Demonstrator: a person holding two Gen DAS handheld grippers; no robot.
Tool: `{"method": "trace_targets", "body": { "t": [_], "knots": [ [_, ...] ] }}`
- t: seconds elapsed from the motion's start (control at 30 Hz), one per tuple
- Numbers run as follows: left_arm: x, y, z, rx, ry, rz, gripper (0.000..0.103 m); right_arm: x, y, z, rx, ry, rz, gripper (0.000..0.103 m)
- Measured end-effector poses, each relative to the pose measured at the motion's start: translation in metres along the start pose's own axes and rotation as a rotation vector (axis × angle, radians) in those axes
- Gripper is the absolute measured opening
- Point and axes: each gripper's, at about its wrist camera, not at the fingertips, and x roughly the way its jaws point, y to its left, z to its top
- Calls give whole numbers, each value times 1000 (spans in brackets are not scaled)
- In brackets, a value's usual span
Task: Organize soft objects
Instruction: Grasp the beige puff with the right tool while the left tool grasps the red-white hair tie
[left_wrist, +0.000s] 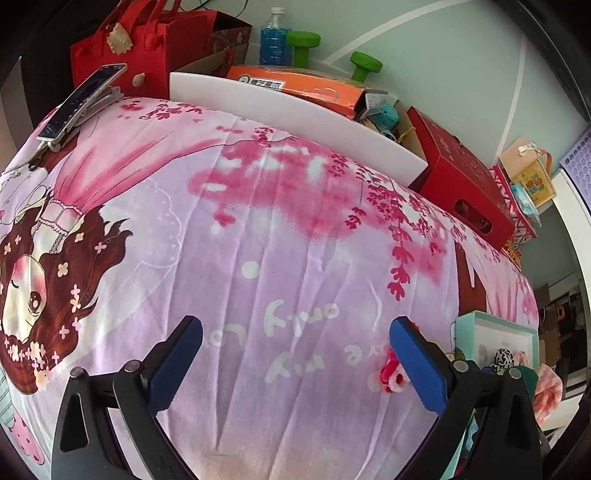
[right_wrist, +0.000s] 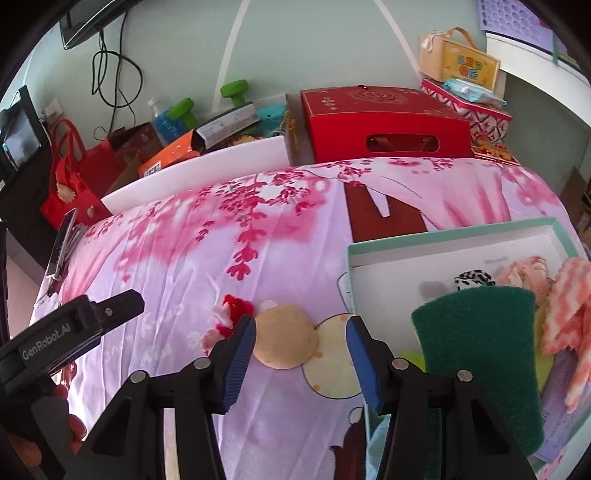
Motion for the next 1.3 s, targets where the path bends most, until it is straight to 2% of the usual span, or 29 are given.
{"method": "trace_targets", "body": {
  "t": [0.2,0.47,0.7,1.3],
  "knots": [
    [1,-5,-1,17,15,-6,101,-6,1,2,4,-16,27,54],
    [-7,-6,1,10,-7,-16,101,-14,17,4,-35,-44,74,54],
    [-4,-7,0,13,3,-20,101,12,16,-4,-45,40,24,53],
    [10,-12,-4,32,44,-19,101,43,29,-13,-110,84,-55,54]
  ]
}}
